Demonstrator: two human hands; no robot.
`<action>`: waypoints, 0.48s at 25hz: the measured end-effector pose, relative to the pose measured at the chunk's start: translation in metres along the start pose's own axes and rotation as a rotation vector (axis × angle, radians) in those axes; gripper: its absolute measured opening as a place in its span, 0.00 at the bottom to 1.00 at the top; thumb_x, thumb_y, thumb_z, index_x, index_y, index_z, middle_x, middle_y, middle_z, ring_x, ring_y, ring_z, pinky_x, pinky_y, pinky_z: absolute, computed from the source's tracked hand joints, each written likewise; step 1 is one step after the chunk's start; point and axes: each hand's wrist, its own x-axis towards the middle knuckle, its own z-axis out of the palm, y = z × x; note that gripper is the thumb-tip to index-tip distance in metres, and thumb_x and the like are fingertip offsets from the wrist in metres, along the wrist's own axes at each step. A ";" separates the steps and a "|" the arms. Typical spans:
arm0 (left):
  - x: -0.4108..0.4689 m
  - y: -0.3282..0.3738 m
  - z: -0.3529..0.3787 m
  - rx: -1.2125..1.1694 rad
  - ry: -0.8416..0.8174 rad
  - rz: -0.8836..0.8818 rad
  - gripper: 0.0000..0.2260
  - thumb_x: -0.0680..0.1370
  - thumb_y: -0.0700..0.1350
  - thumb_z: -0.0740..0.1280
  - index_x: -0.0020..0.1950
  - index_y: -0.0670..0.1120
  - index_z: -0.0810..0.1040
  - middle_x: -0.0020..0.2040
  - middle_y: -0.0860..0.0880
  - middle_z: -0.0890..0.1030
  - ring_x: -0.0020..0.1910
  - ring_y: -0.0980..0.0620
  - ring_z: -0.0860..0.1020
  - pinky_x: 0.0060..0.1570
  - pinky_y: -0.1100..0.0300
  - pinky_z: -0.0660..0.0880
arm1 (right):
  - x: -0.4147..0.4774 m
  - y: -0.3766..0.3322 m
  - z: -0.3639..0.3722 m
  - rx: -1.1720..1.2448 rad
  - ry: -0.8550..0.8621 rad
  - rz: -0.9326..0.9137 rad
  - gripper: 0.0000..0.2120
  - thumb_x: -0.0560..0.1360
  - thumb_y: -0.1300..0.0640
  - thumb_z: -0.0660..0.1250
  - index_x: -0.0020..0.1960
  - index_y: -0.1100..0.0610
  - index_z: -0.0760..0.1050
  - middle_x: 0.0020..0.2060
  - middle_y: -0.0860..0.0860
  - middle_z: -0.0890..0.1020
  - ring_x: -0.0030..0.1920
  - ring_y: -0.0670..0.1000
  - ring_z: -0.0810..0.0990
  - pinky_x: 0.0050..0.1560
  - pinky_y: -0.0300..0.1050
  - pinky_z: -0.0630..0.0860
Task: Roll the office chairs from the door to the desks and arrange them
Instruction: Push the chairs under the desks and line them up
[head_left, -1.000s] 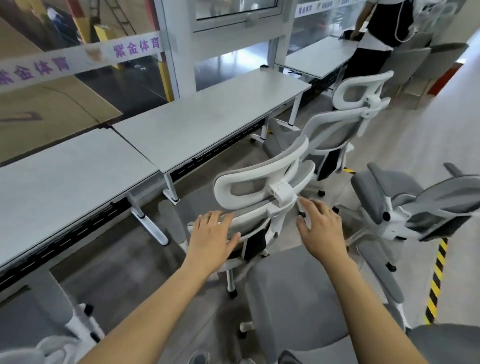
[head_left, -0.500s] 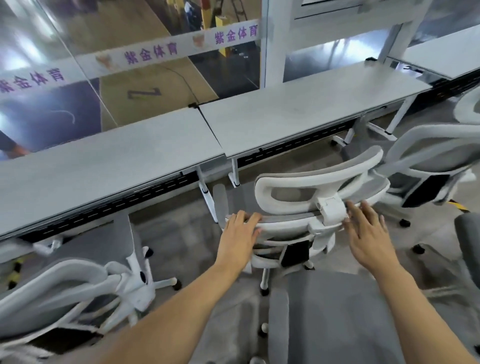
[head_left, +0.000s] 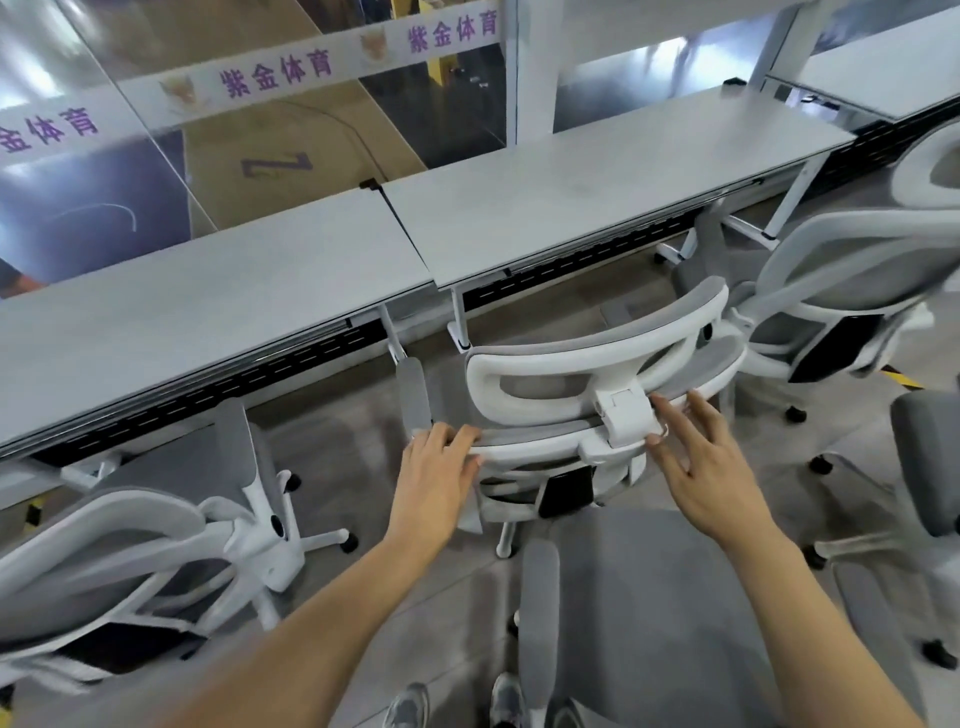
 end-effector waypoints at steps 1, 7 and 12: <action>-0.007 0.004 0.003 0.012 0.020 -0.009 0.10 0.79 0.46 0.68 0.60 0.51 0.75 0.49 0.49 0.74 0.46 0.46 0.73 0.50 0.51 0.74 | 0.000 0.002 -0.003 -0.027 -0.004 -0.017 0.24 0.81 0.41 0.59 0.76 0.36 0.62 0.79 0.52 0.60 0.78 0.53 0.59 0.76 0.58 0.61; -0.016 -0.003 0.001 -0.044 0.103 -0.104 0.11 0.79 0.45 0.69 0.62 0.51 0.75 0.53 0.49 0.75 0.52 0.46 0.73 0.48 0.55 0.76 | 0.021 -0.014 0.005 -0.038 -0.066 -0.073 0.25 0.81 0.38 0.55 0.77 0.35 0.59 0.80 0.50 0.57 0.80 0.49 0.54 0.79 0.58 0.52; -0.002 -0.040 -0.017 -0.063 0.062 -0.124 0.11 0.81 0.45 0.65 0.63 0.50 0.75 0.57 0.49 0.73 0.55 0.49 0.70 0.56 0.57 0.73 | 0.034 -0.041 0.029 0.054 -0.088 -0.110 0.24 0.80 0.39 0.59 0.76 0.33 0.60 0.80 0.50 0.55 0.80 0.53 0.55 0.77 0.61 0.59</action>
